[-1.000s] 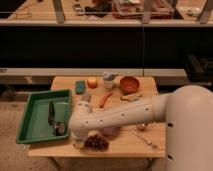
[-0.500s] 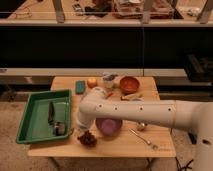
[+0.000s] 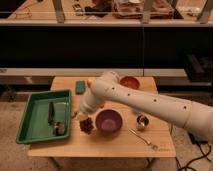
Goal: Place grapes in metal cup
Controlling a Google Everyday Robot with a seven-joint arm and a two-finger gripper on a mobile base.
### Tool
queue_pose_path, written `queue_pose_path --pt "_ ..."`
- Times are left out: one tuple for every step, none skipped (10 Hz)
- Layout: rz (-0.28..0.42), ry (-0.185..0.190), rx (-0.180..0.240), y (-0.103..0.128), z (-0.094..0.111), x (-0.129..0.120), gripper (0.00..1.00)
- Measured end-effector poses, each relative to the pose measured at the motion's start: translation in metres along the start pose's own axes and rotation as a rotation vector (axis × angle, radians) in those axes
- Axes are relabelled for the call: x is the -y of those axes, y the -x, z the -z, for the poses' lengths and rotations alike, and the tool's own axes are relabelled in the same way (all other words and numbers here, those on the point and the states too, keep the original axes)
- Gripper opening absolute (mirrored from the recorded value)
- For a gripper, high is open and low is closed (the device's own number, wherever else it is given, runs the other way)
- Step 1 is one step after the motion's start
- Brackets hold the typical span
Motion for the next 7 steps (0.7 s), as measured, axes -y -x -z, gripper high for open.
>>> queue_pose_path --pt "-0.028 0.017 -0.020 0.0093 0.0169 -0.0143 0.00" --pt "-0.032 0.020 -0.025 0.0099 0.0198 -0.0168 0.00" --pt "-0.029 0.018 -0.025 0.0086 0.0188 -0.0162 0.00" --pt "-0.030 0.018 -0.024 0.0092 0.0191 -0.0163 0.00" --pt "-0.032 0.020 -0.024 0.0104 0.0198 -0.0167 0.00" --pt "-0.032 0.020 -0.024 0.0101 0.0197 -0.0170 0.00" --pt "-0.028 0.028 -0.016 0.0089 0.0208 -0.0187 0.00"
